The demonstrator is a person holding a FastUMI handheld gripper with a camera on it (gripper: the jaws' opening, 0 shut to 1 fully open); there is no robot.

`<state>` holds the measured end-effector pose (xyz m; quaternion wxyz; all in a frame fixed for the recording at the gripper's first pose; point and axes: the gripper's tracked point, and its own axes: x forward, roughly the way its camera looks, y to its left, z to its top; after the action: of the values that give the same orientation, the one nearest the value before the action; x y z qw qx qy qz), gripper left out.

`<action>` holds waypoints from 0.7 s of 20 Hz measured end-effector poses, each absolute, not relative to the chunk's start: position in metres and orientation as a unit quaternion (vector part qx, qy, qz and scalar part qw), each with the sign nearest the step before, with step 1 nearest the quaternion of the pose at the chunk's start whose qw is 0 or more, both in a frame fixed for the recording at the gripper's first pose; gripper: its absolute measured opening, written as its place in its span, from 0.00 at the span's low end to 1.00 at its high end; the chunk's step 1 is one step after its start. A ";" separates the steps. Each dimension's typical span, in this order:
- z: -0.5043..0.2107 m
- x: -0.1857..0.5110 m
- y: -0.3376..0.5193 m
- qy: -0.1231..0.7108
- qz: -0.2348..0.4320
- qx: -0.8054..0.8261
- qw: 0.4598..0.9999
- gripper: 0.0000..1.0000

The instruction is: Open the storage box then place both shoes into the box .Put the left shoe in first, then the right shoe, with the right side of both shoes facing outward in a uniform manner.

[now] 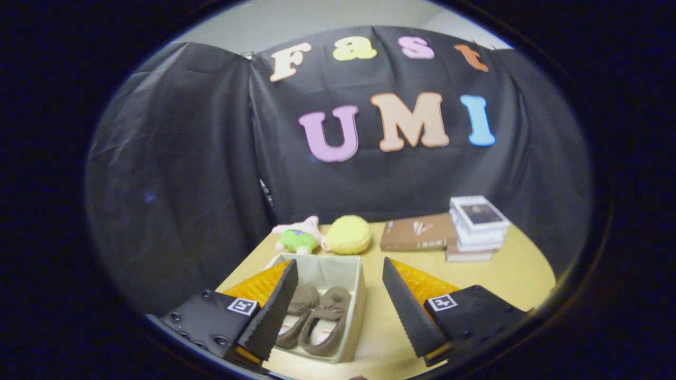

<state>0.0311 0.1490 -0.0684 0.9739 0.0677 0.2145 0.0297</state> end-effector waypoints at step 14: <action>0.017 -0.012 -0.079 0.089 -0.100 0.043 0.990 1.00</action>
<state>-0.0123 -0.0788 0.0173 0.9900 0.0425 0.0892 -0.1005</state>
